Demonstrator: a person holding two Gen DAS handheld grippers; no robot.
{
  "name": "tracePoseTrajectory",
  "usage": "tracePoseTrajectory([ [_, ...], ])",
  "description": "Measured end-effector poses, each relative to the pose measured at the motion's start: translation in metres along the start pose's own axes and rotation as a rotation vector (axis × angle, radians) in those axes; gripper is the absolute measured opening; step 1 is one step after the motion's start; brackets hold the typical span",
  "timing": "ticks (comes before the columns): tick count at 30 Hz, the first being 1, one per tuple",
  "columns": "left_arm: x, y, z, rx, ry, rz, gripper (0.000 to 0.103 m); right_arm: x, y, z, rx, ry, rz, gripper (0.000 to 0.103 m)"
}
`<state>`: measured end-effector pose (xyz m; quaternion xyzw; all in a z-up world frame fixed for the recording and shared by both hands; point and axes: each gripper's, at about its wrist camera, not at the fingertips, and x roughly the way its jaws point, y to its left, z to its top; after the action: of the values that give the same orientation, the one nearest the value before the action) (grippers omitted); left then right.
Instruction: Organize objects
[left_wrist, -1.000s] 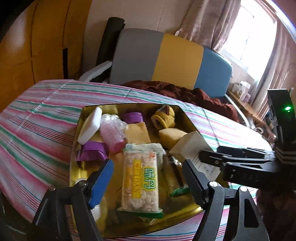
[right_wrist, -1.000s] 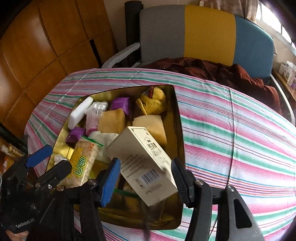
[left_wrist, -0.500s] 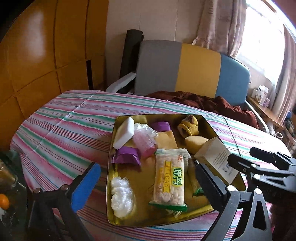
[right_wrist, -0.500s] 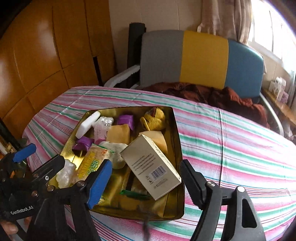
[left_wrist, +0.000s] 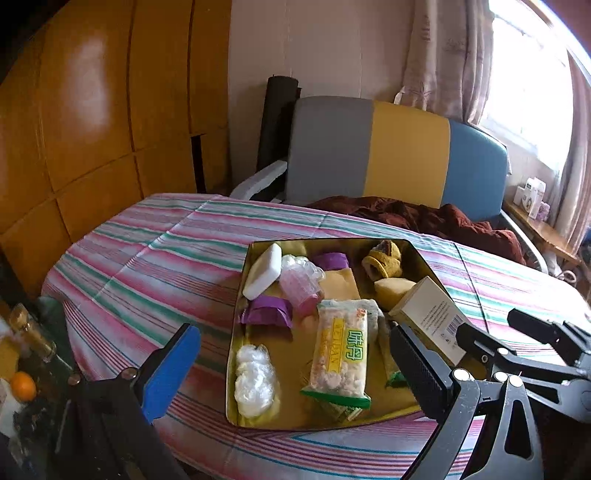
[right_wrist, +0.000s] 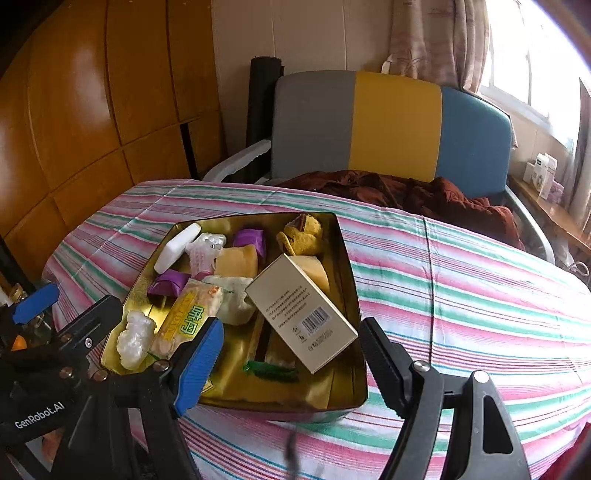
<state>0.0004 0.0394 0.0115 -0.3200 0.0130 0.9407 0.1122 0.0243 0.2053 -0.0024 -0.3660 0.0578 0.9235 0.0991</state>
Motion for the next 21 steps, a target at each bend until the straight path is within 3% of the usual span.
tracePoseTrajectory([
  [21,-0.0085,0.0040,-0.0047,-0.026,-0.038,0.019,0.102,0.0037,0.0055,-0.0028,-0.010,0.007,0.004,0.077],
])
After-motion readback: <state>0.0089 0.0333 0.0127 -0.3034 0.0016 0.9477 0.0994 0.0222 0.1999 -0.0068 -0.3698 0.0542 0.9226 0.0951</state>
